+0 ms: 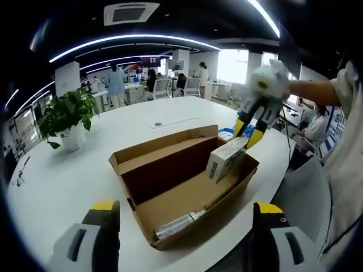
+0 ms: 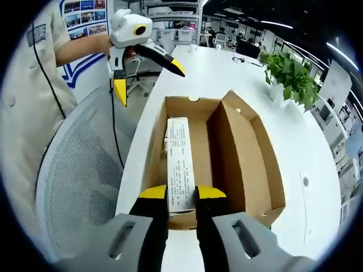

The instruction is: Operate the shoe box by opening the lid, removing the specified soft item, and placing it in the target area until the item is outside and the box remains undamaged.

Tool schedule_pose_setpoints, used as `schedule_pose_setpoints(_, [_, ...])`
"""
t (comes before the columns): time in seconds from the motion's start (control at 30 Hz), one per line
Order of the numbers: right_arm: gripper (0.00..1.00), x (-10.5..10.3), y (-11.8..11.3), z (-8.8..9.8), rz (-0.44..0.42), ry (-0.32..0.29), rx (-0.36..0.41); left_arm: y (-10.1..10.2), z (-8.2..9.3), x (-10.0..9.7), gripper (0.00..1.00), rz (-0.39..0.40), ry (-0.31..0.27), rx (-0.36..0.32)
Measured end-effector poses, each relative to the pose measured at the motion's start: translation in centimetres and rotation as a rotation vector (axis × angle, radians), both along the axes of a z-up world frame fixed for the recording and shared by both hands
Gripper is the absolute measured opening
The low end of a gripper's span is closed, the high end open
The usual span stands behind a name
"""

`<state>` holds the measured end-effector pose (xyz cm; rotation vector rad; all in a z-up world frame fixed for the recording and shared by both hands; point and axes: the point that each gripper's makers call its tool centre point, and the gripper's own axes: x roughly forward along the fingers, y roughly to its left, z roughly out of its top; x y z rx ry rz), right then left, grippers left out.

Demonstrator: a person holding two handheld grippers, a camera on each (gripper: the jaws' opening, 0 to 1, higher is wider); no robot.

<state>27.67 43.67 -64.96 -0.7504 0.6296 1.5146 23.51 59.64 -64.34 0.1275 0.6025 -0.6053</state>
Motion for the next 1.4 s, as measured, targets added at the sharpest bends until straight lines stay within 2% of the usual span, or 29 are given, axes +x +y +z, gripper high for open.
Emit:
schedule_pose_setpoints(0.37, [0.15, 0.7, -0.9, 2.5, -0.011, -0.036, 0.036, -0.8, 0.0, -0.1, 0.99, -0.012, 0.005, -0.002])
schedule_pose_setpoints(0.73, [0.15, 2.5, -3.0, 5.0, -0.038, -0.067, 0.064, -2.2, 0.8, 0.5, 1.0, -0.034, 0.0, -0.038])
schedule_pose_setpoints(1.2, [0.15, 5.1, -8.5, 6.6, -0.109, -0.099, 0.062, -3.3, 0.5, 0.7, 1.0, -0.059, 0.018, -0.038])
schedule_pose_setpoints(1.4, [0.15, 6.1, -10.9, 7.2, -0.133, -0.122, 0.048, -4.5, 0.5, 0.7, 1.0, -0.082, 0.021, -0.03])
